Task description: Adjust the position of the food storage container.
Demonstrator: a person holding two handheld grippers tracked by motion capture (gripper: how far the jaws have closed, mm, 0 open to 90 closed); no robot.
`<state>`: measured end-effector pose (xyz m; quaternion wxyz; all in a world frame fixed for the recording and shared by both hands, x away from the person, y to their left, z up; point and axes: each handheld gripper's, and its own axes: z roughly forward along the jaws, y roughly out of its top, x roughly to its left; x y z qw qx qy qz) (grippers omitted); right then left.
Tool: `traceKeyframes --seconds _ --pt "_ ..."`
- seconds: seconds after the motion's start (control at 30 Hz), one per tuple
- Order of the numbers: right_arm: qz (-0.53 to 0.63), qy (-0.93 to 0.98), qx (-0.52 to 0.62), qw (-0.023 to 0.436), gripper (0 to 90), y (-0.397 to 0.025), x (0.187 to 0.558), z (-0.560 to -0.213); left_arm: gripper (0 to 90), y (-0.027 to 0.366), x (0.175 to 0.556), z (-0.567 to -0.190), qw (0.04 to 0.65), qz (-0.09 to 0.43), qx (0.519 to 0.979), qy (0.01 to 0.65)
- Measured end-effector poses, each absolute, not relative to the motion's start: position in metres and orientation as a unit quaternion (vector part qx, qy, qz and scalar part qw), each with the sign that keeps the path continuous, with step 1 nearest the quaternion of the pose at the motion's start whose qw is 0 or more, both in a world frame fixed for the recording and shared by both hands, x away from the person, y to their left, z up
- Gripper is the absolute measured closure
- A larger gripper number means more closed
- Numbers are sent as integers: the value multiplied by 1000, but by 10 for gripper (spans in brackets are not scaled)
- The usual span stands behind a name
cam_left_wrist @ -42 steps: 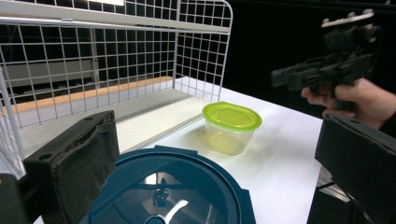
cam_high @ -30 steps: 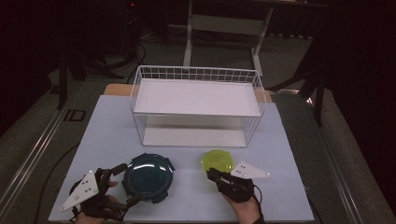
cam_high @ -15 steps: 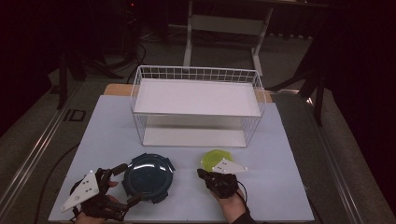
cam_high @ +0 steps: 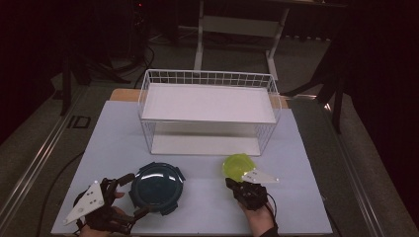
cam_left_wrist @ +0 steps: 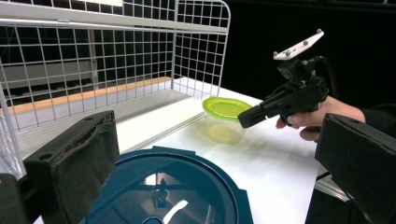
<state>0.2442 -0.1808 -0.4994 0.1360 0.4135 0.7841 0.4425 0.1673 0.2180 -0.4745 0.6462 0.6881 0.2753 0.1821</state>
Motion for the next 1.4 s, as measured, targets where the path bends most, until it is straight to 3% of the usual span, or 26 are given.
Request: traceKeyframes --seconds 0.27,0.53,1.17,1.4 --pt "462 774 414 127 900 -164 260 -488 0 217 168 -475 645 179 689 276" --pt "418 785 439 127 900 -151 268 -505 0 218 167 -476 647 177 690 272" --pt "406 737 520 146 900 -240 254 -509 0 216 167 -477 644 176 692 273" --pt "395 725 545 142 900 -255 248 -519 0 216 167 -477 643 177 694 272"
